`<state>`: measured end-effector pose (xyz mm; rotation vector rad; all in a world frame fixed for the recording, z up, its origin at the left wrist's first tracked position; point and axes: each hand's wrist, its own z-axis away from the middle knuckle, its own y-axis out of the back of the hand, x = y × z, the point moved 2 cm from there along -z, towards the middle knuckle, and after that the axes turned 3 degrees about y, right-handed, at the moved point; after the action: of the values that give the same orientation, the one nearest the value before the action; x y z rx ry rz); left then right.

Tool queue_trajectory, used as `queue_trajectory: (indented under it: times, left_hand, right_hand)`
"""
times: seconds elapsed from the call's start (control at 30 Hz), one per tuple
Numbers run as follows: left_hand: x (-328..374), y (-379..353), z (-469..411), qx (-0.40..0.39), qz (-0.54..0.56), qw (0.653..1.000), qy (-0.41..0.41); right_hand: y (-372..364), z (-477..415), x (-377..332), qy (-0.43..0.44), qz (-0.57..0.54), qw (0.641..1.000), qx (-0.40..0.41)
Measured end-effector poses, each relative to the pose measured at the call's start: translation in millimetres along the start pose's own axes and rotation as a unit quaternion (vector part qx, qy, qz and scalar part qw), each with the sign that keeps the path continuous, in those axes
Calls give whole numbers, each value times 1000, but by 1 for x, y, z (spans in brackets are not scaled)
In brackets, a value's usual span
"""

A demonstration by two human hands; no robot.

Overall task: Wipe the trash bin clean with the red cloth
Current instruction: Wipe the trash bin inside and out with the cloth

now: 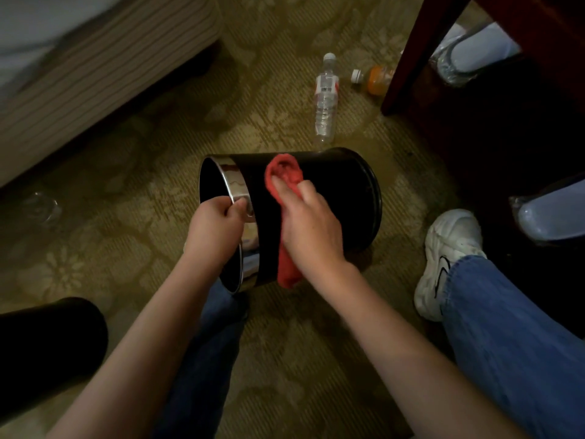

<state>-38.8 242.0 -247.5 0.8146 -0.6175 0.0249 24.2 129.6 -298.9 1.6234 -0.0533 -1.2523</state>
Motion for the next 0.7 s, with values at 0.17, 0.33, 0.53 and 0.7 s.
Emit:
queue_trajectory:
  times: [0.17,0.33,0.53,0.7]
  left_hand:
    - [-3,1,2,-13,11,1000,6]
    - [-4,0,2,-6,5,1000,-2]
    - [-4,-4,0,7,-1,1000,-17]
    - [-7,-2,4,-5,-2,1000,-4]
  right_hand:
    - [6,3,84,-145,12,988,42]
    - [5,16,74,-155,-6,986,68]
    - [-5,18,-33,50,-39,998,25]
    - [1,-2,4,-26,9,1000,-9]
